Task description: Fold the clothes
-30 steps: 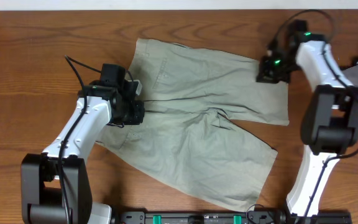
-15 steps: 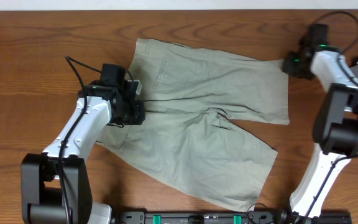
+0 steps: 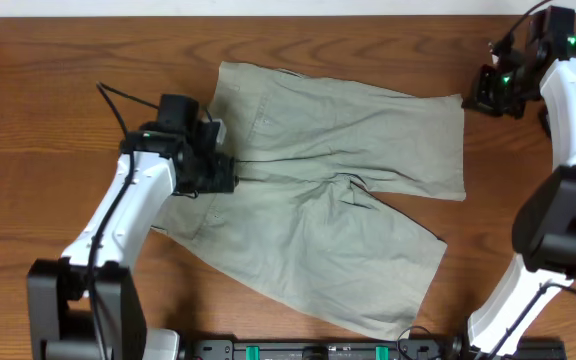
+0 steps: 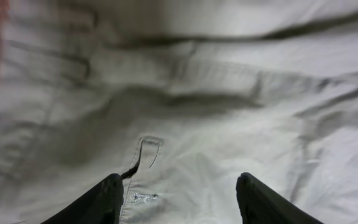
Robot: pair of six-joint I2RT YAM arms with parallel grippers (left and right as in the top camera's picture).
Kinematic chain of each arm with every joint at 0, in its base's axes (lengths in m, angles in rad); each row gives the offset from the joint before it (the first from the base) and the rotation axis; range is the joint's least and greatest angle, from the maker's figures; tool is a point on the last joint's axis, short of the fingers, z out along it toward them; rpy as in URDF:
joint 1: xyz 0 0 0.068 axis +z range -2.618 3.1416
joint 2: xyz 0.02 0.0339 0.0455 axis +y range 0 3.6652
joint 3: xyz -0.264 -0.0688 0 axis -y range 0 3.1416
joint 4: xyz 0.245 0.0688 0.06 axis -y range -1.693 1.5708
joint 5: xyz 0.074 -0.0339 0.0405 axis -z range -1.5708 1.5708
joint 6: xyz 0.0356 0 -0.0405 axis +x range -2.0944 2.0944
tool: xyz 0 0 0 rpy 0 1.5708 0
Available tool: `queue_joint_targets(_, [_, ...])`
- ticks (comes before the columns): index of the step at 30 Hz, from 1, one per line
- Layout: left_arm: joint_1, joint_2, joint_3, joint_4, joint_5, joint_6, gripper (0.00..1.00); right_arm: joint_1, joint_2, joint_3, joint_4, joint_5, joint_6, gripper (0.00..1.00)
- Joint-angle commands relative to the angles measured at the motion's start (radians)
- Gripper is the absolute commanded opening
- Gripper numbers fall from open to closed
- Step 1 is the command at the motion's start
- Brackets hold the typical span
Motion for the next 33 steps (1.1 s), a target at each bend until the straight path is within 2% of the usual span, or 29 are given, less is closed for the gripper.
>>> queue_joint_targets(1, [-0.003, -0.059, 0.032, -0.009, -0.005, -0.013, 0.63, 0.05, 0.001, -0.032, -0.044, -0.02, 0.019, 0.07])
queue_joint_targets(4, [-0.003, -0.081, 0.032, -0.008, -0.005, -0.016, 0.68, 0.096, 0.011, -0.129, -0.026, 0.044, 0.102, 0.01])
queue_joint_targets(12, [-0.003, -0.147, 0.032, -0.008, -0.005, -0.016, 0.75, 0.169, 0.028, -0.391, 0.23, 0.068, 0.287, 0.01])
queue_joint_targets(19, [-0.003, -0.164, 0.032, -0.008, -0.005, -0.017, 0.76, 0.166, 0.126, -0.447, 0.451, 0.121, 0.485, 0.01])
queue_joint_targets(26, [-0.003, -0.164, 0.032, -0.008, -0.005, -0.043, 0.75, 0.161, 0.333, -0.325, 0.599, -0.019, 0.642, 0.01])
queue_joint_targets(33, [-0.003, -0.164, 0.032, -0.008, -0.005, -0.057, 0.76, 0.169, 0.533, 0.02, 0.749, -0.193, 0.699, 0.02])
